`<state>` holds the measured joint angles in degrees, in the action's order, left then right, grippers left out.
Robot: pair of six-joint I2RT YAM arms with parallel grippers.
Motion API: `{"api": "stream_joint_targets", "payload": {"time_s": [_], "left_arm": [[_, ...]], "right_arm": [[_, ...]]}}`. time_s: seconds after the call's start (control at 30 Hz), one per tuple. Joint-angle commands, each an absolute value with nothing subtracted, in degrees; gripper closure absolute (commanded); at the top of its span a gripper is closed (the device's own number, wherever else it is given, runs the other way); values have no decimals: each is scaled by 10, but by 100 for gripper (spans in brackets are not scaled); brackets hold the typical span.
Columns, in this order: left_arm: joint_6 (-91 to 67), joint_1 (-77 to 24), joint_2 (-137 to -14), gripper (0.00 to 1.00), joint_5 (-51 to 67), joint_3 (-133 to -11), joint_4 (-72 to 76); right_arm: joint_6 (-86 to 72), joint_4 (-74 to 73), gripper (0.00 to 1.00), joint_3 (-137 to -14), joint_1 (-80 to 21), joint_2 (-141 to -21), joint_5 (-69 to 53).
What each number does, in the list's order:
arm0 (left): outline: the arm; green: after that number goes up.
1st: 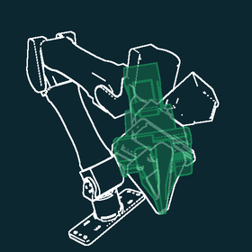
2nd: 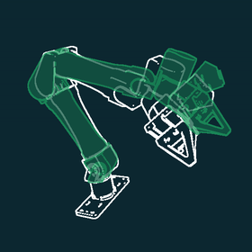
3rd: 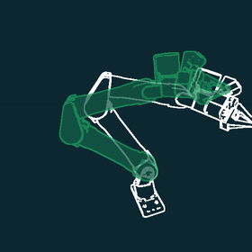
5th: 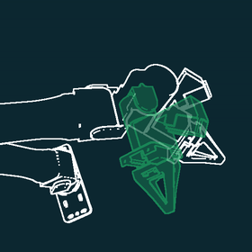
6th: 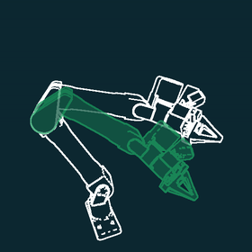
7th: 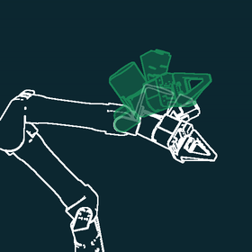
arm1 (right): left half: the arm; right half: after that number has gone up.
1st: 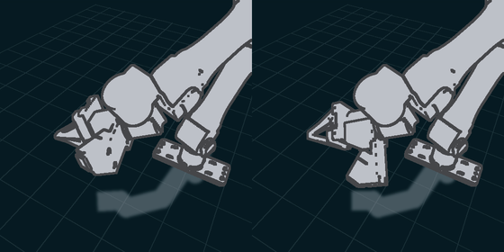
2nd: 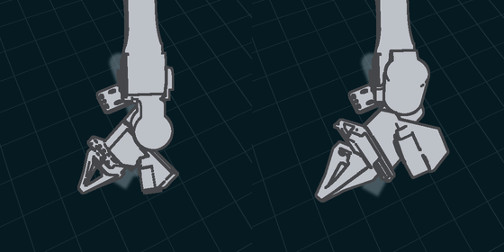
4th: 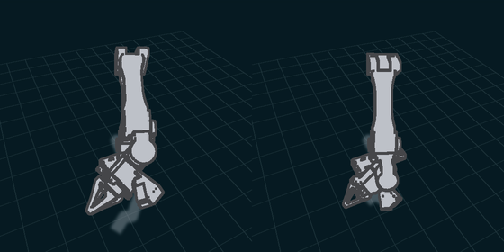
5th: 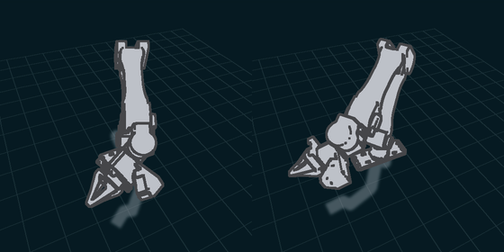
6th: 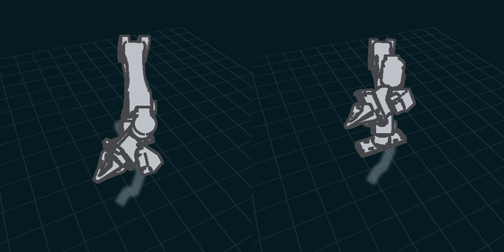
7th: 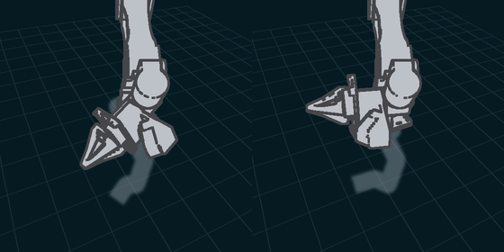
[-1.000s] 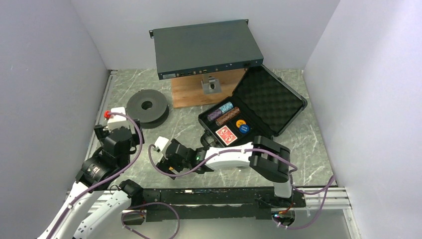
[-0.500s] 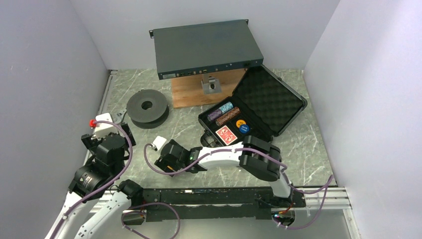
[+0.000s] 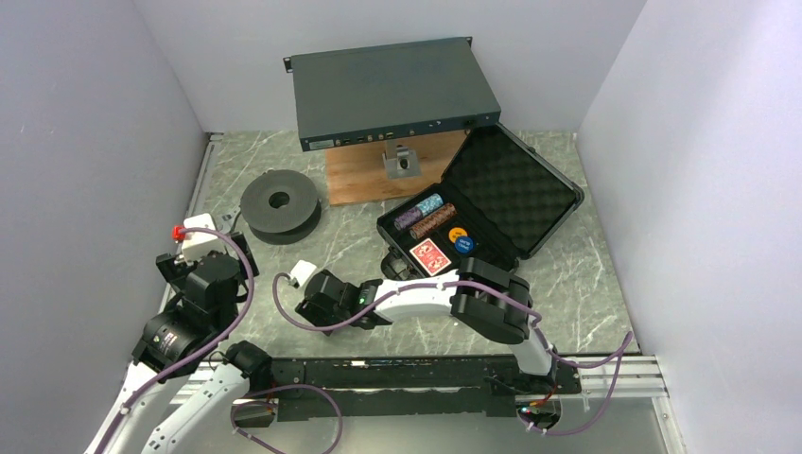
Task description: Pack up texas hold em set
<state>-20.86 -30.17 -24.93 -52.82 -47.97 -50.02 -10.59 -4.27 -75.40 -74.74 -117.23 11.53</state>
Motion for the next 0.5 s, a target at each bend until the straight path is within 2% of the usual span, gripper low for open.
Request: {"api": "stream_joint_targets", "payload": {"time_s": [0.0,0.27,0.37,0.47], "left_arm": [[-212,-297,-256,0,-532,-479,-483],[-207,-296,-253,1,-529,-477,-477],[-207,-295,-257,1,-526,-478,-477],[-206,-294,-261,1,-522,-478,-476]], "right_arm": [[-112,-45,34,-767,-748,-1174,85],[-112,-45,33,-763,-749,-1180,73],[-110,-46,37,-762,-748,-1184,77],[-96,-52,45,-764,-749,-1190,75]]}}
